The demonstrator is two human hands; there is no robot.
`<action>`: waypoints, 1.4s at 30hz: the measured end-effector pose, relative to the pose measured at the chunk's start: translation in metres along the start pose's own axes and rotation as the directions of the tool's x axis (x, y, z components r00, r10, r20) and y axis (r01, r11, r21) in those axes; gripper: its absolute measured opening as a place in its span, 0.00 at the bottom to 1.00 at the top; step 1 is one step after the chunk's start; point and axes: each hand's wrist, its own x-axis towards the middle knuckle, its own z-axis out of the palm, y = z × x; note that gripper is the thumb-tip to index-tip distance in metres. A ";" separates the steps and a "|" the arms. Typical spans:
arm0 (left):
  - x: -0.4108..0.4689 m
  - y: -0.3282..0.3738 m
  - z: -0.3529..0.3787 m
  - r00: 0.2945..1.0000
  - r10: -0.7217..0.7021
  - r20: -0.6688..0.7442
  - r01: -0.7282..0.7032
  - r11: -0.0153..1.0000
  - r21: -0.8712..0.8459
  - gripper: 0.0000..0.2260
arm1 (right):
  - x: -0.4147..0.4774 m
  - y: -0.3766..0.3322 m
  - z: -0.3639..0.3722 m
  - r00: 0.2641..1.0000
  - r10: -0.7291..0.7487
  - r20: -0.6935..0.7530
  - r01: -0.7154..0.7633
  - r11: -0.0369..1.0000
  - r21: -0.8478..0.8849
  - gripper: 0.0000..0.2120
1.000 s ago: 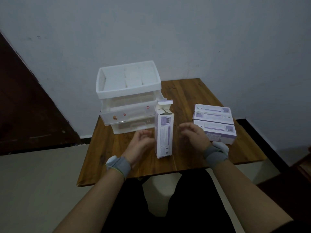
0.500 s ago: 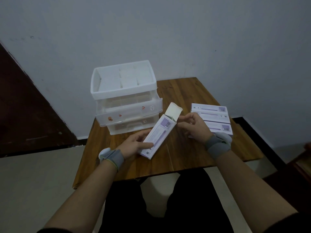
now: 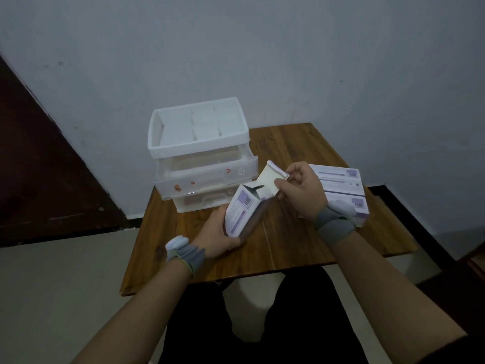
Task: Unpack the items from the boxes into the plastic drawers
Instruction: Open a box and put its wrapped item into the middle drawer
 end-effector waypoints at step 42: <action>-0.005 -0.014 -0.005 1.000 -0.006 -0.031 0.001 0.986 -0.169 0.35 | -0.024 -0.034 -0.003 0.790 -0.297 0.536 0.534 0.764 -0.363 0.23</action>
